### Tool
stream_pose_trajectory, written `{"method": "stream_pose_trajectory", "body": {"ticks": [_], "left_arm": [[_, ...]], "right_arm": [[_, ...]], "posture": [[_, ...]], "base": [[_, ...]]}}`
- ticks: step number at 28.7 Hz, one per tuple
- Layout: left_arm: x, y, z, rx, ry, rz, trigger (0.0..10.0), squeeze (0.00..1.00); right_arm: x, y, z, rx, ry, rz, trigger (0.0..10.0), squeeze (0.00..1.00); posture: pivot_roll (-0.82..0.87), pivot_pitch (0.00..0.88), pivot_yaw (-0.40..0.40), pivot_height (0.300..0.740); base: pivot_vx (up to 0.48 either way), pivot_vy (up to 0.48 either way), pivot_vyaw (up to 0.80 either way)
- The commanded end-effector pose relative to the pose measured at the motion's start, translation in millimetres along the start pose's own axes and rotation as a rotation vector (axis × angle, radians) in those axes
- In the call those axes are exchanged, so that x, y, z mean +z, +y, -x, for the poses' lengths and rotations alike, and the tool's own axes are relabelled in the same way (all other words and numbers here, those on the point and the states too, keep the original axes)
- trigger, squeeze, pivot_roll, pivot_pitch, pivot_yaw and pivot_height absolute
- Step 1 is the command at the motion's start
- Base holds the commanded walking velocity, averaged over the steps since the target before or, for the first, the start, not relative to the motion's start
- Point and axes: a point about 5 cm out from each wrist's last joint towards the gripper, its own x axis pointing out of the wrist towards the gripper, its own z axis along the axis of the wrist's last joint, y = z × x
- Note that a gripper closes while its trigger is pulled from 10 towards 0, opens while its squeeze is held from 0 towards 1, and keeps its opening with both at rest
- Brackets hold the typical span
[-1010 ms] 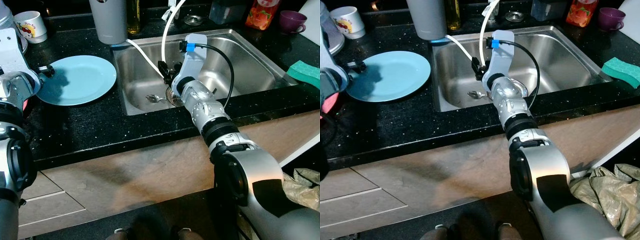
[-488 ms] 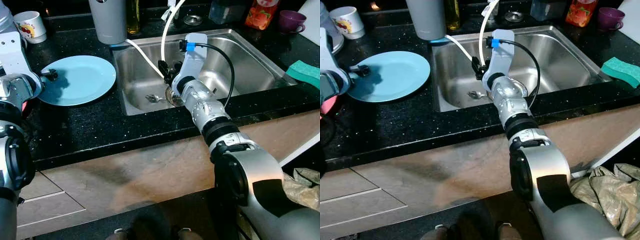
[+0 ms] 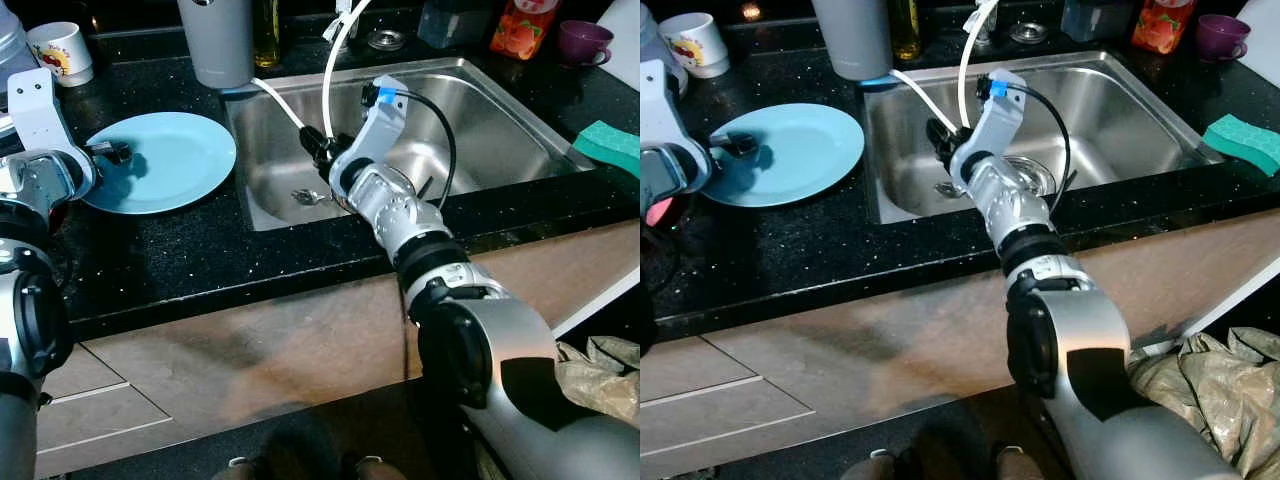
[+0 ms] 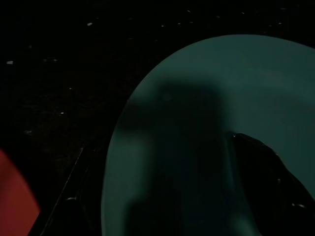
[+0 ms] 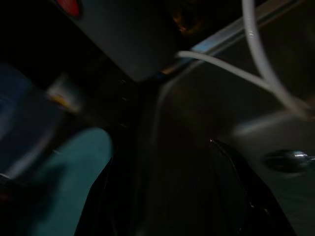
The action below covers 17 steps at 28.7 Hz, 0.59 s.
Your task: Kitchen organization
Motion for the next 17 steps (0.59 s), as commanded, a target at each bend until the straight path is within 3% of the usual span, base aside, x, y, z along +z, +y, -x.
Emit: {"method": "stream_pose_trajectory", "body": {"ticks": [1,3,7,17], "left_arm": [[-0.6,-7.0,-1.5,-0.035,0.011,-0.011,10.0,0.0],[0.6,-12.1,-2.1,-0.073,-0.002,-0.008,10.0,0.0],[1.5,-20.6,-2.8,-0.132,-0.01,-0.003,10.0,0.0],[-5.0,-39.8,-5.8,-0.2,0.013,0.011,10.0,0.0]], "right_arm": [[-4.8,5.5,-1.9,0.011,0.025,-0.094,10.0,0.0],[-4.5,11.0,-3.2,0.033,0.032,-0.157,10.0,0.0],[-5.8,15.4,-4.1,0.051,0.05,-0.177,10.0,0.0],[-18.3,13.7,-2.9,0.041,0.128,-0.06,10.0,0.0]], "posture": [[0.04,0.171,-0.018,0.74],[0.04,0.171,-0.019,0.74],[0.04,0.17,-0.018,0.74],[0.04,0.168,-0.018,0.74]], "base": [[0.0,0.0,0.0],[0.0,0.0,0.0],[0.0,0.0,0.0],[0.0,0.0,0.0]]}}
